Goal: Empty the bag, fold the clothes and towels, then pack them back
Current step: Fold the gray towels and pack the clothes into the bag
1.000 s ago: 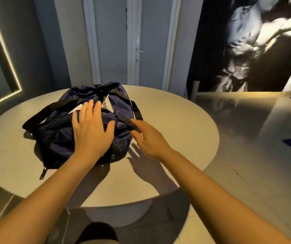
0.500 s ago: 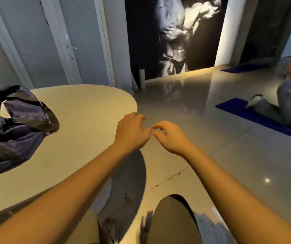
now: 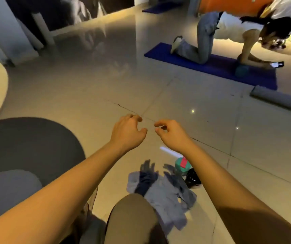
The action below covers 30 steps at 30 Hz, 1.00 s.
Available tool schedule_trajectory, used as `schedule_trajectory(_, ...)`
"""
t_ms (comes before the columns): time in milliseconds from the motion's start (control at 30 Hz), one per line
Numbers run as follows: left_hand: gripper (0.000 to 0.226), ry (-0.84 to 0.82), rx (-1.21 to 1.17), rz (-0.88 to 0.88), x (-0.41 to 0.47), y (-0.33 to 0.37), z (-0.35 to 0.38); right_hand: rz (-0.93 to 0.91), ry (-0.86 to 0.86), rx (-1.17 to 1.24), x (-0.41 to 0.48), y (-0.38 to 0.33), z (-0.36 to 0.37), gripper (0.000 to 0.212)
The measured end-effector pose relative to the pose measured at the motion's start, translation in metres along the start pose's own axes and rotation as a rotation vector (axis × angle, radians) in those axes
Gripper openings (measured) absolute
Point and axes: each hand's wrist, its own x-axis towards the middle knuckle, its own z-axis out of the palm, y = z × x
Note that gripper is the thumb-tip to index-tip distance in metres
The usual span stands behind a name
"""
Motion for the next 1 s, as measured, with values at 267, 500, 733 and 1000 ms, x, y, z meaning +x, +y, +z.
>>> schedule_trajectory(267,0.047,-0.31,-0.083,-0.038,0.046,-0.058,0.142,0.364,0.034,0.137,0.028,0.135,0.055,0.02)
schedule_trajectory(500,0.063,-0.588,-0.147,-0.164,0.034,-0.139,0.282,0.694,-0.166,0.065,0.01,0.259,0.176,0.014)
schedule_trajectory(733,0.141,-0.87,-0.224,-0.38,0.017,-0.193,0.399,0.975,-0.066,0.151,-0.033,0.355,0.287,0.107)
schedule_trajectory(1000,0.14,-0.74,-0.476,-0.594,-0.005,-0.219,0.467,1.123,0.072,0.465,0.009,0.377,0.339,0.112)
